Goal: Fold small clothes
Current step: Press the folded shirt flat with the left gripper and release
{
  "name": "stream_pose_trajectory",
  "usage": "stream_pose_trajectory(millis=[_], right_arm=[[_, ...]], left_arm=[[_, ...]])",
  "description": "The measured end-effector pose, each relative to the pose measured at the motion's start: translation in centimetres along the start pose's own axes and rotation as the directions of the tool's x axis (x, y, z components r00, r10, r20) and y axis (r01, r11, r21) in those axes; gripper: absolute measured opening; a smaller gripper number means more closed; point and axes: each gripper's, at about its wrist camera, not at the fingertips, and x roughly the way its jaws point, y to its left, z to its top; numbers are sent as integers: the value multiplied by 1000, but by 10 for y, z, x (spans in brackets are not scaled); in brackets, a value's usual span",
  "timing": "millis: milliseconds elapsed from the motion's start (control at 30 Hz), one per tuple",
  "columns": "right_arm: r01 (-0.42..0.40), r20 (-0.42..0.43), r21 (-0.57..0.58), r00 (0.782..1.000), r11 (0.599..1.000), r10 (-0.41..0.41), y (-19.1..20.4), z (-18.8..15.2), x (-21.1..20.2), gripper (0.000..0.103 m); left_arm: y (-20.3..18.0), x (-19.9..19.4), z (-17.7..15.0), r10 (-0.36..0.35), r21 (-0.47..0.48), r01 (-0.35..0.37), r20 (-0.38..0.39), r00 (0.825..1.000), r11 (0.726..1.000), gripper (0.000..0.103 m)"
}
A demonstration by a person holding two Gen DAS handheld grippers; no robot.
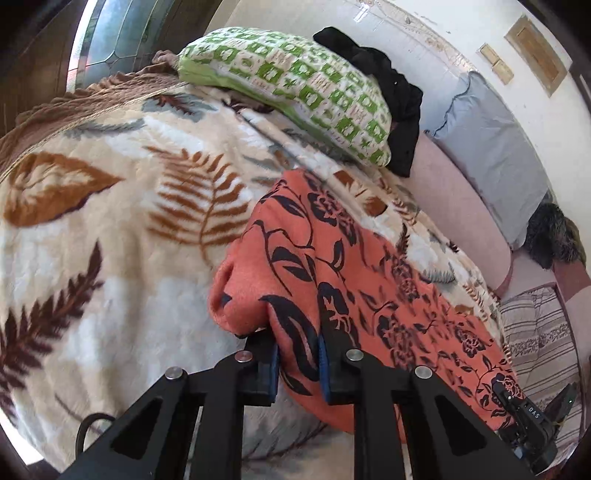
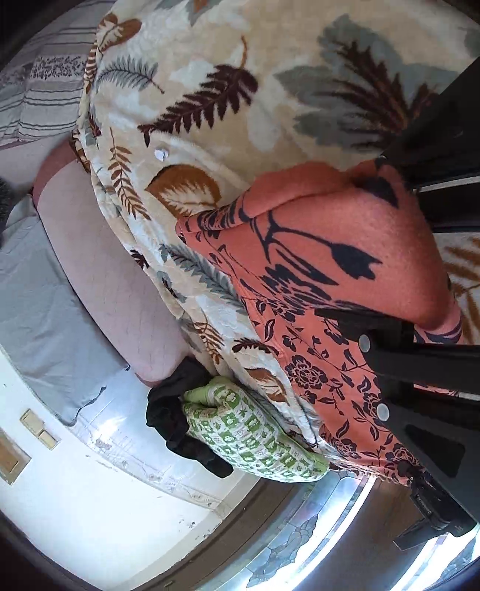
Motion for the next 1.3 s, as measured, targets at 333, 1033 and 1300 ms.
stream_pose_trajectory(millis=[333,1033,1300], right_arm=[[213,23,293,973,932,-229,-66,3,-47,59],[-69,-307,-308,951,949,-31,94,-90,73,37],[-183,-221,-292,968,939,120,106,-76,42,36]], left_arm=[[87,-39,-13,36,-261,-27,31,999,965,65],[13,3,-6,-76,-3,77,94,993,997,56],[5,27,0,-124,-71,127,40,991,989,80]])
